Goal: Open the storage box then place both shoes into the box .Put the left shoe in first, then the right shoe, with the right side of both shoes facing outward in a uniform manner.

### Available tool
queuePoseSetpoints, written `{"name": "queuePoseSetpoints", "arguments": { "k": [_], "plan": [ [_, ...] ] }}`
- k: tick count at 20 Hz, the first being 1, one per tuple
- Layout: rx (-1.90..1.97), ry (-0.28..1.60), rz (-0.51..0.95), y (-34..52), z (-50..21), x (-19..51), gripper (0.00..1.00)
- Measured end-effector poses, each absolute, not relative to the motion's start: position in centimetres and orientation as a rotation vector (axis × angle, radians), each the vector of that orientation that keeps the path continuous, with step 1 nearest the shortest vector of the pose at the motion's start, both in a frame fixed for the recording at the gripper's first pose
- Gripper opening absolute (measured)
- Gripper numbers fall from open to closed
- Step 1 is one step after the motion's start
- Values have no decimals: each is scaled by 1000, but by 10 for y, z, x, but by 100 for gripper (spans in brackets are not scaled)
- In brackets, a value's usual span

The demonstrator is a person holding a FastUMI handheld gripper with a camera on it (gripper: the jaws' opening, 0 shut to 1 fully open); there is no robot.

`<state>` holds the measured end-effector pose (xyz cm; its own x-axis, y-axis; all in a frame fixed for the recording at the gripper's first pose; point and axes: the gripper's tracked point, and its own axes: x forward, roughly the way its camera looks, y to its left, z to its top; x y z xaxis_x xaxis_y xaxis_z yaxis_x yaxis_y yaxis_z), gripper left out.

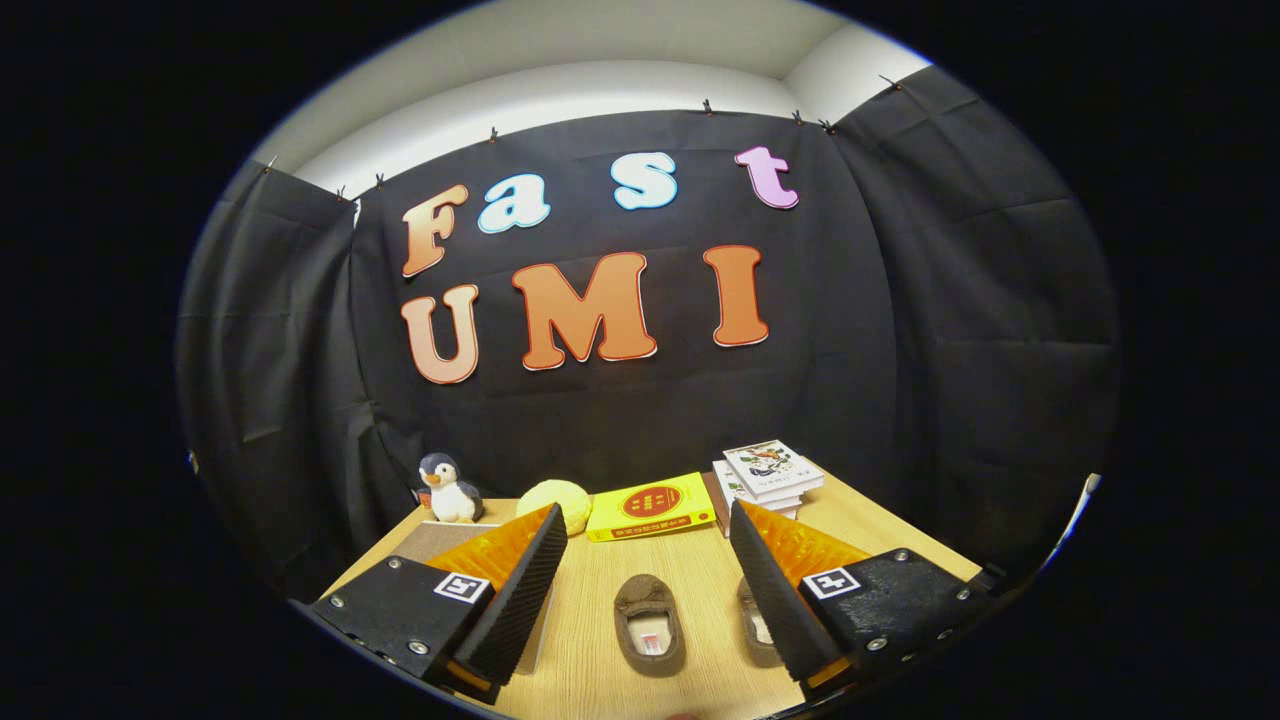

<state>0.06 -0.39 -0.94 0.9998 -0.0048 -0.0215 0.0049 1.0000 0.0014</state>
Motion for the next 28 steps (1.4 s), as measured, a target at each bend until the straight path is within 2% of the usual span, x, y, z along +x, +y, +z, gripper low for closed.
{"name": "queuePoseSetpoints", "arguments": {
  "k": [14,23,28],
  "plan": [
    [-16,110,2,-3,-54,19,98],
    [-68,233,5,4,-121,39,98],
    [-230,284,84,38,-174,49,98]
  ]
}}
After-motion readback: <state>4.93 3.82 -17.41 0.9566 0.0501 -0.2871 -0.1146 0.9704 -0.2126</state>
